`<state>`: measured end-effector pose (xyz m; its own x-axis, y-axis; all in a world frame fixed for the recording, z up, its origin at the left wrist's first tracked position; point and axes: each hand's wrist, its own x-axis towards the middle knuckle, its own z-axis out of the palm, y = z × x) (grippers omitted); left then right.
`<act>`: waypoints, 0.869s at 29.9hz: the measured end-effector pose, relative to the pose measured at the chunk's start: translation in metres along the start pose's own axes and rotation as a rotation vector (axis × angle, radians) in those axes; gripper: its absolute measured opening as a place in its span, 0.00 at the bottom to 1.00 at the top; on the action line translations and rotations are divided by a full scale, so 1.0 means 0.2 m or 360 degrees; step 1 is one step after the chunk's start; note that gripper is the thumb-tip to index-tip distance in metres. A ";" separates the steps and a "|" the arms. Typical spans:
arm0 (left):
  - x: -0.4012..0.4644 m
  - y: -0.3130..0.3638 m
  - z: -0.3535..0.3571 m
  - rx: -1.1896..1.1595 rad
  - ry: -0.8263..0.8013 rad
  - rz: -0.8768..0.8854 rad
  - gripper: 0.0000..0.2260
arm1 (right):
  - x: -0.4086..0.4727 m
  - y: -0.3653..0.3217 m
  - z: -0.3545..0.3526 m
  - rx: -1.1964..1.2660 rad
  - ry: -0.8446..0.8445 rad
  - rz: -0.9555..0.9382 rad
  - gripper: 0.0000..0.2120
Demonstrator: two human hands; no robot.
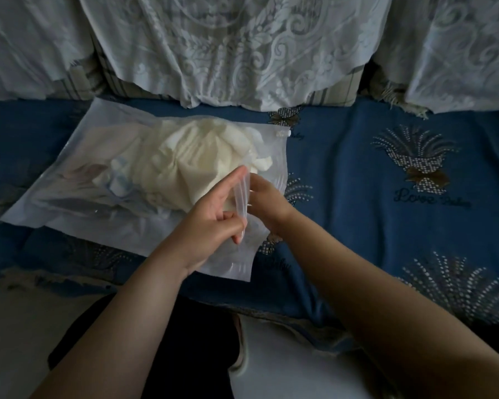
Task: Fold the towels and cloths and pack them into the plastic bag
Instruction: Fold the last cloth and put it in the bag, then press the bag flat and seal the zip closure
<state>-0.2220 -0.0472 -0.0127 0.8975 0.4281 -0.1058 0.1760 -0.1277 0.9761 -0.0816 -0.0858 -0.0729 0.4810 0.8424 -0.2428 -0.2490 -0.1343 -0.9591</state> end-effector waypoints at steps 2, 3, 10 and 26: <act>0.01 0.00 0.02 0.0017 0.0008 0.0027 0.35 | -0.03 0.06 -0.12 0.0305 0.0030 0.0200 0.21; 0.02 0.00 0.03 0.0022 0.0006 0.0032 0.35 | -0.03 0.09 -0.12 0.0375 -0.0022 0.0263 0.21; 0.09 -0.06 0.14 0.0268 0.0048 -0.0176 0.36 | -0.10 0.09 -0.14 0.1104 -0.0481 0.0525 0.43; 0.64 0.04 0.08 0.2157 0.0307 0.0403 0.19 | -0.06 0.09 -0.30 -0.0057 0.0443 0.0565 0.06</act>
<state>-0.0999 -0.0076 -0.0206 0.9136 0.3645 0.1803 0.3688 -0.9294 0.0102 -0.0409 -0.1302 -0.0950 0.5798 0.5692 -0.5830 -0.4128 -0.4117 -0.8125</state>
